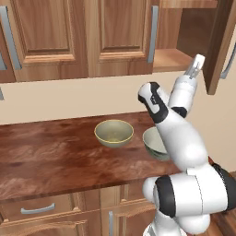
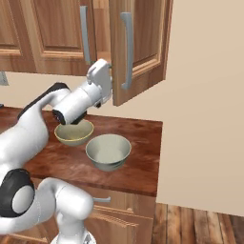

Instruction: Open the cabinet. Pick the bowls from the counter and place them in the cabinet. Then close the cabinet.

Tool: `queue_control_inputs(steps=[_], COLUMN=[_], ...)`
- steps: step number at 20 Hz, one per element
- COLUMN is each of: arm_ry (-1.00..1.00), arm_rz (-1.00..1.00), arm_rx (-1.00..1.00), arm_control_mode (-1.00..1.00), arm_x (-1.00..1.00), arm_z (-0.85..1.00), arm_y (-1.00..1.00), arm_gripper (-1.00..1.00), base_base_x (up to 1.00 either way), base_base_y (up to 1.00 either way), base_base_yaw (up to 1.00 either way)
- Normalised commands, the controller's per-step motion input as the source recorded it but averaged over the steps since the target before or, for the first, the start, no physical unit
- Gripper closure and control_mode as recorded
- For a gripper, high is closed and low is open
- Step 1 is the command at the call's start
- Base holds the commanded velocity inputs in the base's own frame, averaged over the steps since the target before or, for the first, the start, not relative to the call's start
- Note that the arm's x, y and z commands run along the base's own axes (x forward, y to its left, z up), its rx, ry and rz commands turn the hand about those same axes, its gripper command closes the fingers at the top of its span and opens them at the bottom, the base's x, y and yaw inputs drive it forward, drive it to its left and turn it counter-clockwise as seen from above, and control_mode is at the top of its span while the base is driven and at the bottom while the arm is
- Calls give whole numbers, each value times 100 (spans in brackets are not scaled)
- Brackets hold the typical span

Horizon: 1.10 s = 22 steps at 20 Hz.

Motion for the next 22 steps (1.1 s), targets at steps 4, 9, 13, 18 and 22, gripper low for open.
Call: queue_control_inputs(steps=[4, 9, 13, 18, 22], arm_ry=[7, 6, 7, 0, 0], arm_rz=[0, 0, 0, -4, -12], arm_rx=[3, 0, 2, 0, 0], arm_control_mode=[-100, -100, -100, -100, -100], arm_x=[58, 55, 49, 16, 9], arm_z=[-21, -27, -16, -8, -10], arm_y=[-10, -5, -22, -17, -16], arm_gripper=[-100, -100, -100, -100, -100], base_base_x=[0, 0, 0, 0, 0], base_base_y=[0, 0, 0, 0, 0], base_base_yaw=[0, 0, 0, 0, 0])
